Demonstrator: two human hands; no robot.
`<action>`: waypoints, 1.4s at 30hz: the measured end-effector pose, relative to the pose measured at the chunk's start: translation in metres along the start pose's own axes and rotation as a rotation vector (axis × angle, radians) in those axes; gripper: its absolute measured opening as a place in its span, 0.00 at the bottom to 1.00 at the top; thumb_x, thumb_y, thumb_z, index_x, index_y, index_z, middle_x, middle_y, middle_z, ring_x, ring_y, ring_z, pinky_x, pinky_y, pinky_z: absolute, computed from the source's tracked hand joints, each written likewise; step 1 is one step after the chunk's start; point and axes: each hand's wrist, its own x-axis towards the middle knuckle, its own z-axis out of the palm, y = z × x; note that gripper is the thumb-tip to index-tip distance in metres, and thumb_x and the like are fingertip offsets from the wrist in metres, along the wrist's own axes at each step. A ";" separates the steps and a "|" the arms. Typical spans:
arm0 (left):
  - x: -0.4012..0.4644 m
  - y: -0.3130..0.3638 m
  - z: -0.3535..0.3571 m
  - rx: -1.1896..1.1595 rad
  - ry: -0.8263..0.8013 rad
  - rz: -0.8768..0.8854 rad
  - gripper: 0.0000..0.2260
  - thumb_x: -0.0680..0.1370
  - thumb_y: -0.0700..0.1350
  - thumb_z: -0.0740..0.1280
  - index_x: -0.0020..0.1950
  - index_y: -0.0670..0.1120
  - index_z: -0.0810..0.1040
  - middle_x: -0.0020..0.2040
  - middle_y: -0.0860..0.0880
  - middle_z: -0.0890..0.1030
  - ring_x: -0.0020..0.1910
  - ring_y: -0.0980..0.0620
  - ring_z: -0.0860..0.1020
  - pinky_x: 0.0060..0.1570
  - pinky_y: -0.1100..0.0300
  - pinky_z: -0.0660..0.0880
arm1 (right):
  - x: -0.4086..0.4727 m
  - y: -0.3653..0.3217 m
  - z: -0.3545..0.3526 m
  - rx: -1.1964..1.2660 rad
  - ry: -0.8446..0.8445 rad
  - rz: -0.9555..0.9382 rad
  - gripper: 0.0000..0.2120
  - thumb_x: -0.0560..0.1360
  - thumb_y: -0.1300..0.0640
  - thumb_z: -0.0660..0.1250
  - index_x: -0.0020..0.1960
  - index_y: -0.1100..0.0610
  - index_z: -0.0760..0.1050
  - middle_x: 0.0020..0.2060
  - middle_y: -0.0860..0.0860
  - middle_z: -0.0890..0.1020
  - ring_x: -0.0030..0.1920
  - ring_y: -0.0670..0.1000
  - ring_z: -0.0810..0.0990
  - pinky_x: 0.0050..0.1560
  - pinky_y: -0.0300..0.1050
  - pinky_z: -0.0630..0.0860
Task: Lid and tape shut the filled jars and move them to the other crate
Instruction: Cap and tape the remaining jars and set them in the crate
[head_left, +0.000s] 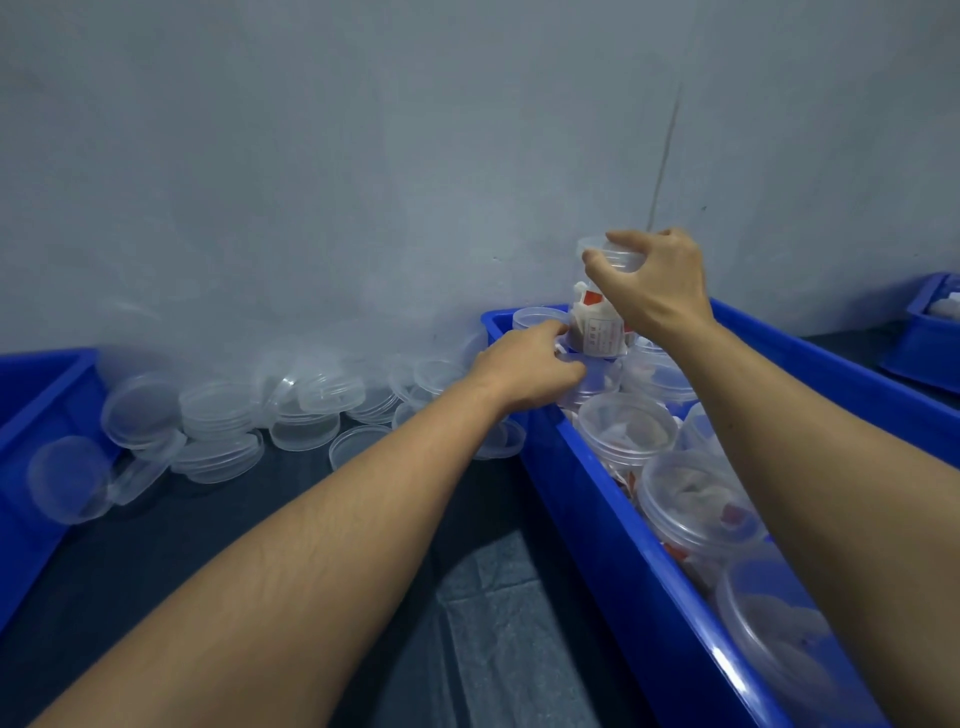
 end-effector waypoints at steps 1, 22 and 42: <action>0.000 0.000 0.000 -0.004 -0.002 0.003 0.30 0.78 0.50 0.66 0.81 0.54 0.67 0.73 0.50 0.79 0.65 0.49 0.79 0.62 0.49 0.79 | 0.001 0.000 0.000 -0.015 -0.011 0.000 0.28 0.74 0.33 0.67 0.69 0.46 0.80 0.61 0.54 0.75 0.57 0.51 0.75 0.58 0.44 0.69; 0.002 0.001 0.009 -0.142 -0.064 -0.041 0.30 0.78 0.49 0.63 0.82 0.54 0.65 0.66 0.50 0.81 0.55 0.53 0.79 0.56 0.53 0.79 | 0.001 0.002 -0.010 -0.106 -0.127 -0.073 0.28 0.73 0.34 0.67 0.69 0.45 0.77 0.56 0.51 0.69 0.53 0.53 0.73 0.54 0.47 0.70; 0.024 0.013 0.024 -0.333 0.319 -0.153 0.27 0.75 0.54 0.75 0.72 0.52 0.72 0.59 0.54 0.83 0.56 0.49 0.81 0.54 0.51 0.79 | -0.007 0.011 -0.013 -0.117 -0.438 -0.278 0.29 0.74 0.44 0.74 0.73 0.47 0.73 0.63 0.50 0.71 0.58 0.51 0.75 0.55 0.43 0.71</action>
